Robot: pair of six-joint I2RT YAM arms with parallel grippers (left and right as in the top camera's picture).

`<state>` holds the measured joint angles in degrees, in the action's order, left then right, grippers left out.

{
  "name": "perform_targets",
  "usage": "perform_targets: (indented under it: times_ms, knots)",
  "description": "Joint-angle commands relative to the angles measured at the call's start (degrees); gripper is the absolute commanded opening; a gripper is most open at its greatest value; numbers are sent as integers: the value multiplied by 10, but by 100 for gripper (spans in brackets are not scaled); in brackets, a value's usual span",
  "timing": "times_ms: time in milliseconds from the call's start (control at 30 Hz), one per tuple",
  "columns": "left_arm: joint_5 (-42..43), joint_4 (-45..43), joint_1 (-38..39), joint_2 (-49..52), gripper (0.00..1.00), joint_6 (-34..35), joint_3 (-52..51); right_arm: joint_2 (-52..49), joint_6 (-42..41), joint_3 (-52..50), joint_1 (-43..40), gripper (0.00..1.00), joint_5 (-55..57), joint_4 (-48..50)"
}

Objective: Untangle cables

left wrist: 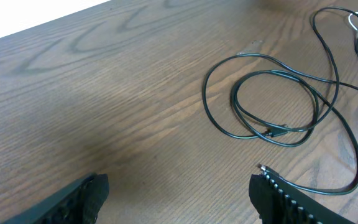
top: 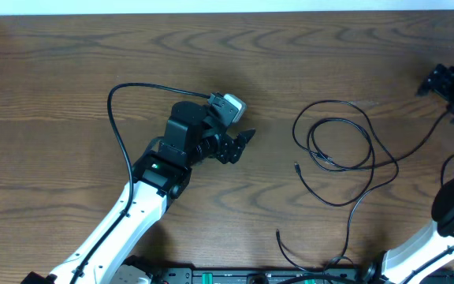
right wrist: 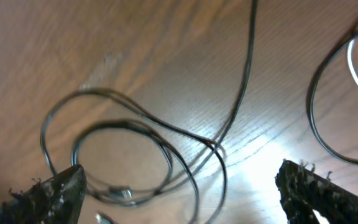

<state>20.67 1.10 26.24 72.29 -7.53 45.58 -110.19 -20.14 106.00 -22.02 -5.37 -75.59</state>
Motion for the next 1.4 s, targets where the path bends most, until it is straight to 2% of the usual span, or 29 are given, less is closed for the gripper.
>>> perform_targets:
  times_ms: [0, 100, 233, 300, 400, 467, 567, 667, 833, 1200, 1367]
  knots:
    - [-3, 0, -2, 4, 78, -8, 6, 5, -51, -9, 45, 94, 23, 26]
    - [-3, 0, -2, 4, 78, -8, 6, 5, 132, -9, 98, 97, -37, 54]
    - [-3, 0, -2, 4, 78, -22, 6, 5, 359, -22, 174, 99, -68, 27]
    - [-3, 0, -2, 4, 78, -25, 6, 5, 395, -41, 205, 99, -45, 27]
    - [-3, 0, -2, 4, 78, -25, 6, 5, 344, -82, 235, 96, 7, 66]
    - [-3, 0, -2, 4, 78, -25, 6, 5, 252, -119, 247, 95, 50, 104]
    - [-3, 0, -2, 4, 78, -25, 6, 5, 92, -180, 257, 88, 91, 156]
    - [-3, 0, -2, 4, 78, -25, 6, 5, 9, -238, 262, 84, 62, 212]
    - [-3, 0, -2, 4, 78, -25, 6, 5, -12, -315, 279, 77, -17, 311]
    - [-3, 0, -2, 4, 78, -25, 6, 5, -40, -347, 351, 75, 12, 379]
    - [-3, 0, -2, 4, 78, -25, 6, 5, -61, -350, 375, 62, 60, 379]
